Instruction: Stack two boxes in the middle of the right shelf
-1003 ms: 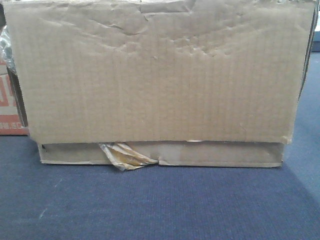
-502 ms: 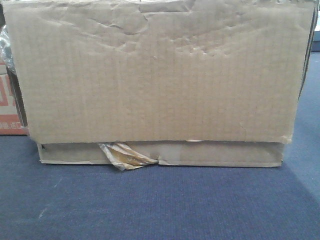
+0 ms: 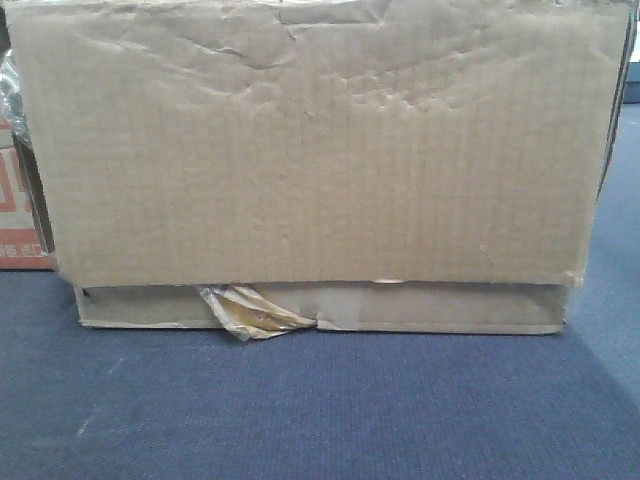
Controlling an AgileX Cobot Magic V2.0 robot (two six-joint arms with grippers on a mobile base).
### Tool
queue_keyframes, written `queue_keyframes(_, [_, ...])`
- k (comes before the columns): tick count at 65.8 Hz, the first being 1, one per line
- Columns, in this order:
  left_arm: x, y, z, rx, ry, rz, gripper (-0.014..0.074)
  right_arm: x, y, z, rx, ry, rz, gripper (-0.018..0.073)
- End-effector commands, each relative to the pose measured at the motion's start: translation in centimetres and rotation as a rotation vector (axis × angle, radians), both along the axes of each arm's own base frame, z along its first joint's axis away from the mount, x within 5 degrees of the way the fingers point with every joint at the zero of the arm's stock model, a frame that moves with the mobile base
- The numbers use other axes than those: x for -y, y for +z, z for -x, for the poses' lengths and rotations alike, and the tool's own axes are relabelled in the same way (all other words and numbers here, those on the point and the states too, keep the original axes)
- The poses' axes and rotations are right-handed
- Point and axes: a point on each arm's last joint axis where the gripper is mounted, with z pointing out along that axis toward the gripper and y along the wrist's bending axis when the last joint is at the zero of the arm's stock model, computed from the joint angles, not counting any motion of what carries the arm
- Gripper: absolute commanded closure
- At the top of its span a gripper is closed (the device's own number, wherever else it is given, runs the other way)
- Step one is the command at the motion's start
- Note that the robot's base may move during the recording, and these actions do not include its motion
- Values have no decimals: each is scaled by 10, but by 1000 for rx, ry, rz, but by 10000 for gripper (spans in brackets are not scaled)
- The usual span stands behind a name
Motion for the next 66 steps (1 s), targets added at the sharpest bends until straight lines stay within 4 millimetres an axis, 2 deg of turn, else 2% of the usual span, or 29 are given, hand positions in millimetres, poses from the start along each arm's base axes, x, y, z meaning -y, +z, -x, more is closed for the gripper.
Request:
queue_keyframes(1, [-2, -10, -11, 11, -2, 8, 18, 1, 4, 0, 19, -9, 10, -9])
queue_keyframes(13, [-2, -26, -19, -24, -1, 29, 20, 1, 2, 0, -4, -7, 11, -9])
queue_keyframes(20, [-2, -26, -20, -8, -2, 34, 96, 1, 2, 0, -4, -7, 11, -9])
queue_keyframes(27, [-2, -28, -21, -14, -2, 37, 297, 1, 2, 0, -4, -7, 11, -9])
queue_keyframes(34, [-2, -30, -20, -34, -1, 41, 559, 1, 2, 0, -4, -7, 11, -9])
queue_keyframes(37, [-1, -30, -19, -41, -1, 42, 709, 1, 2, 0, -4, -7, 11, -9])
queue_keyframes(52, [0, -26, -13, -63, 30, 58, 708, 1, 2, 0, -4, -7, 11, -9])
queue_keyframes(58, [-5, -10, -5, -20, 83, 50, 708, 1, 2, 0, -4, -7, 11, -9])
queue_keyframes(66, [-15, 23, 14, 75, 175, -9, 708, 1, 2, 0, -4, -7, 11, -9])
